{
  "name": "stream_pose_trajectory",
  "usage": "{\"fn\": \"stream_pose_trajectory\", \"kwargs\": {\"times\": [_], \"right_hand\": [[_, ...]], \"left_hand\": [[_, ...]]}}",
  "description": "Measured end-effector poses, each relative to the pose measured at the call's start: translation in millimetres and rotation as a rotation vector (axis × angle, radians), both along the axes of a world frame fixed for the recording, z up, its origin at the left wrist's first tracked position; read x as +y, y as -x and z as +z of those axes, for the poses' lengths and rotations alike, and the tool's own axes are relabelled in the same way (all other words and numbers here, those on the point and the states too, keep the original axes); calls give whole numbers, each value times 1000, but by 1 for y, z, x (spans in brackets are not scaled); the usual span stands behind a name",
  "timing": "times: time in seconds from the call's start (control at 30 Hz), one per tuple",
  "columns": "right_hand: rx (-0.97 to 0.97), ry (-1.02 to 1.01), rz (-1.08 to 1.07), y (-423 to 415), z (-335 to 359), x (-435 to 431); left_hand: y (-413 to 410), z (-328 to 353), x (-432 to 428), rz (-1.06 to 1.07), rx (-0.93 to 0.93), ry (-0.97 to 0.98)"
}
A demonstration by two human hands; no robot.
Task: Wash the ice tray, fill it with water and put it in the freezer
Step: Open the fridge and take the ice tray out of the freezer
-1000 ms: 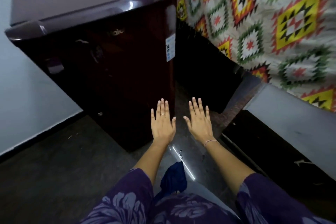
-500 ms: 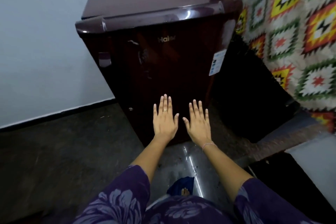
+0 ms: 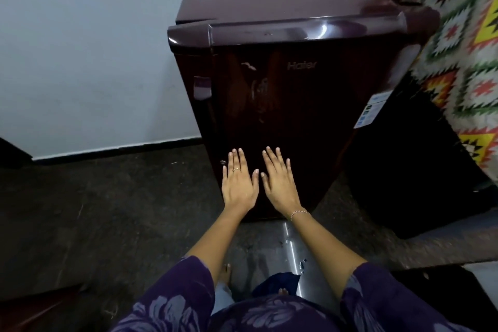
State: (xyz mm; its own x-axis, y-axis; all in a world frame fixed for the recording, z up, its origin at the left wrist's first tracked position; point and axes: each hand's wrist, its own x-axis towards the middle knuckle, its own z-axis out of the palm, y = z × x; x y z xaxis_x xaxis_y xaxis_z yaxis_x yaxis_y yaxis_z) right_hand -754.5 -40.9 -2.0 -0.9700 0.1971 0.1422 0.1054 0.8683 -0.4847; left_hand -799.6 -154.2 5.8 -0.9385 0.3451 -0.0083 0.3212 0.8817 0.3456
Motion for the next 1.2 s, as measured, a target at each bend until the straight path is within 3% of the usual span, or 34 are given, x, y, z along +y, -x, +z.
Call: {"fn": "stream_pose_trajectory", "kwargs": {"times": [0.23,0.37,0.57,0.7,0.83,0.97,1.2], "right_hand": [[123,277,-35,59,14,-60],[158,440,-72,84,27,-84],[182,792,-152,111,30,-105],[151,925,-214,128,40,-104],[36,877,-122,146,49,-88],[-20,969,-130,157,58,-89],[-16,1003,-235,164,59,-98]], "left_hand": [[44,5,-51,158,-55,-98],[73,18,-69,240,-10,-260],[96,52,-57,74,157,-614],[114,80,-41,116,31,-946],[143,100,-37,-21,-351,-1263],[163,101,-35,-213,-636,-1266],[168,100,-33,-298,-606,-1237]]}}
